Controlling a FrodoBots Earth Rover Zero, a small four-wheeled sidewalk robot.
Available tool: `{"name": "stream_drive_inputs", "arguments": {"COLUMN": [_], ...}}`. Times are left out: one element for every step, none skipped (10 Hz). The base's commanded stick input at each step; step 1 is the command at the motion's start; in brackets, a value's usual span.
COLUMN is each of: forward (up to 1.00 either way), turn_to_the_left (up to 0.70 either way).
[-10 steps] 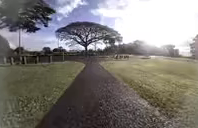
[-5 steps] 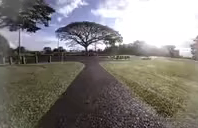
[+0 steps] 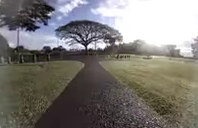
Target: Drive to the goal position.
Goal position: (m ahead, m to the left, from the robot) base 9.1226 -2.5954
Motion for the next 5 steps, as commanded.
{"name": "stream_drive_inputs", "arguments": {"forward": [0.45,0.45,0.45,0.45,0.45], "turn_to_the_left": [0.0,0.0,0.0,0.0,0.0]}}
